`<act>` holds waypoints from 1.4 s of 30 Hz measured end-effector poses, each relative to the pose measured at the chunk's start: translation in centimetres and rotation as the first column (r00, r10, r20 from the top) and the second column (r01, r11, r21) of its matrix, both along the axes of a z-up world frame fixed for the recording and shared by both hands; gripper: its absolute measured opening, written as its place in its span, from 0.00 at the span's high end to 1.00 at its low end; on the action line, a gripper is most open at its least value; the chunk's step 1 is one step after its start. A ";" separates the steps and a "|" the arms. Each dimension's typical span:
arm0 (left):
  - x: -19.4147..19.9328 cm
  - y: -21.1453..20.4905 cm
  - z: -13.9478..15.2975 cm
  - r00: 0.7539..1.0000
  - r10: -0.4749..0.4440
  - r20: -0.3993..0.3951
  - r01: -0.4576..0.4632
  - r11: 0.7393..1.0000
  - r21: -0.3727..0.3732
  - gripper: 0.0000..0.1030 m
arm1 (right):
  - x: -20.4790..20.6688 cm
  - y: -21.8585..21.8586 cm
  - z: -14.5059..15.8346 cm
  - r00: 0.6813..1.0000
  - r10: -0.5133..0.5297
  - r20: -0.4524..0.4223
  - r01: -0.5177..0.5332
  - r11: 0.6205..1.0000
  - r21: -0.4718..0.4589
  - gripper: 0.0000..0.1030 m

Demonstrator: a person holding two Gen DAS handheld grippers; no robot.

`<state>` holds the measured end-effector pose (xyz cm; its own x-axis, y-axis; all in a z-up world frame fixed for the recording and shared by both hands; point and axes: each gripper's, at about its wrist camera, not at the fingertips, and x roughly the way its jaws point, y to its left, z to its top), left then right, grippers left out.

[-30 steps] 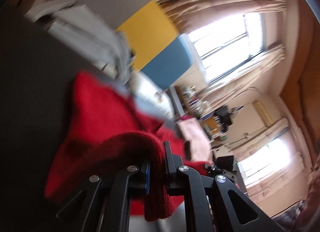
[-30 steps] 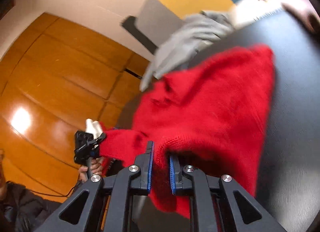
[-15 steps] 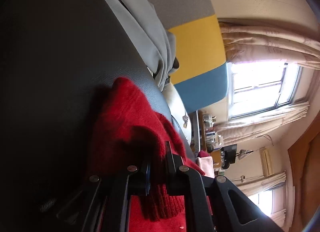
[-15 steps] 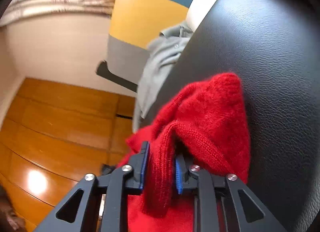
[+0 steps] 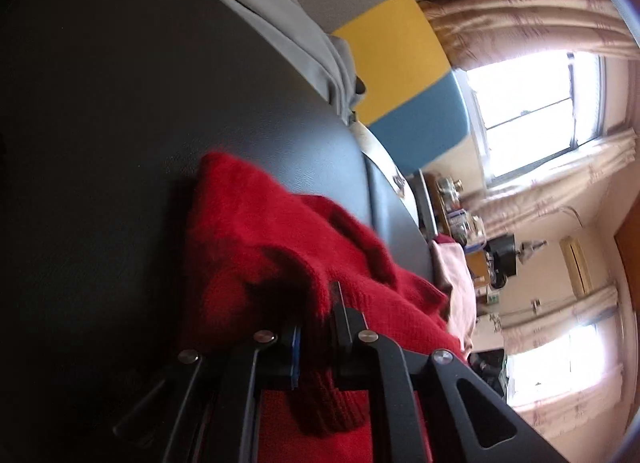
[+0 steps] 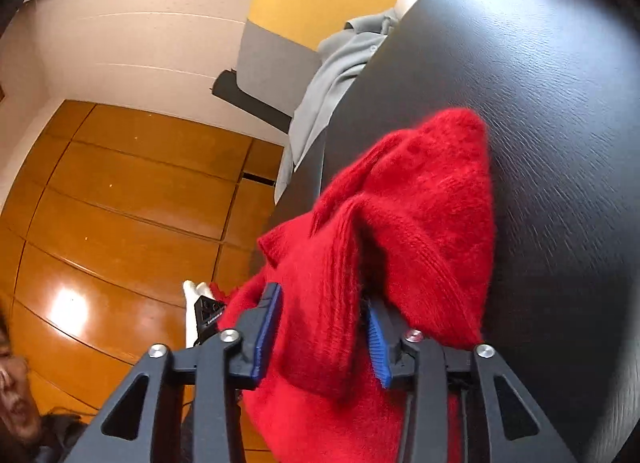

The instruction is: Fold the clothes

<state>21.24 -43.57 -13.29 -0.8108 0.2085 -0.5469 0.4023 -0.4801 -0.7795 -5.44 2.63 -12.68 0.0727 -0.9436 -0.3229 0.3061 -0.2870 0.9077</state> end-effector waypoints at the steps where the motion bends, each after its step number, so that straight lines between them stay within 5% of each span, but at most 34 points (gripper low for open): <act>1: 0.4 0.2 0.6 1.000 0.004 -0.005 -0.004 1.000 -0.007 0.87 | 0.2 -0.1 0.7 1.000 0.000 -0.013 0.000 1.000 -0.004 0.35; 3: 0.8 0.6 1.7 1.000 0.004 -0.028 -0.004 1.000 -0.011 0.78 | 1.0 -0.5 2.0 0.998 0.034 -0.050 -0.035 0.999 -0.008 0.28; 8: 1.5 2.0 3.7 0.998 -0.033 -0.044 0.030 0.998 -0.058 0.72 | 2.7 -2.0 3.7 0.986 0.112 -0.126 -0.108 0.993 0.045 0.29; 13: 2.0 2.4 3.6 0.999 -0.035 -0.009 0.034 0.996 -0.077 0.69 | 2.8 -3.5 3.2 0.981 0.093 -0.168 -0.068 0.987 0.147 0.34; 16: 1.3 2.3 3.5 0.999 -0.053 0.010 0.053 0.997 -0.052 0.65 | 2.8 -4.3 3.0 0.978 0.085 -0.192 -0.045 0.978 0.203 0.46; 19: -0.7 3.3 3.3 0.986 -0.126 0.107 0.136 0.986 -0.097 0.68 | 3.7 -4.4 3.9 0.965 0.122 -0.234 -0.060 0.965 0.256 0.83; 20: -1.4 3.8 3.3 0.977 -0.161 0.142 0.177 0.978 -0.108 0.78 | 3.9 -4.5 4.2 0.959 0.135 -0.248 -0.065 0.960 0.272 0.86; 23: -2.0 4.3 5.1 0.977 -0.200 0.078 0.210 0.965 -0.157 0.89 | 3.8 -3.8 5.1 0.954 0.146 -0.261 -0.077 0.964 0.256 0.86; 28: -2.1 3.3 8.7 0.982 -0.178 -0.057 0.160 0.959 -0.236 0.91 | 1.4 -3.4 7.2 0.972 0.043 -0.232 -0.036 0.999 0.034 0.86; 32: -2.7 0.4 8.0 0.992 -0.079 -0.094 0.064 0.986 -0.154 0.91 | -2.0 -3.4 6.3 0.990 -0.067 -0.121 0.056 0.994 -0.094 0.84; 39: -3.6 -1.4 4.8 0.997 0.077 0.010 -0.074 0.984 -0.165 0.92 | -3.2 -4.2 4.9 0.977 -0.118 -0.177 0.123 0.992 0.019 0.82; 42: -3.2 -1.5 4.4 0.996 0.081 0.045 -0.071 0.979 -0.193 0.81 | -2.3 -2.9 5.8 0.952 -0.109 -0.286 0.141 0.986 0.092 0.67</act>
<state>18.03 -45.11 -8.86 -0.7896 0.0355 -0.6125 0.4808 -0.5845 -0.6537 -7.73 -0.28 -6.85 -0.1512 -0.8969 -0.4155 0.4979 -0.4322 0.7519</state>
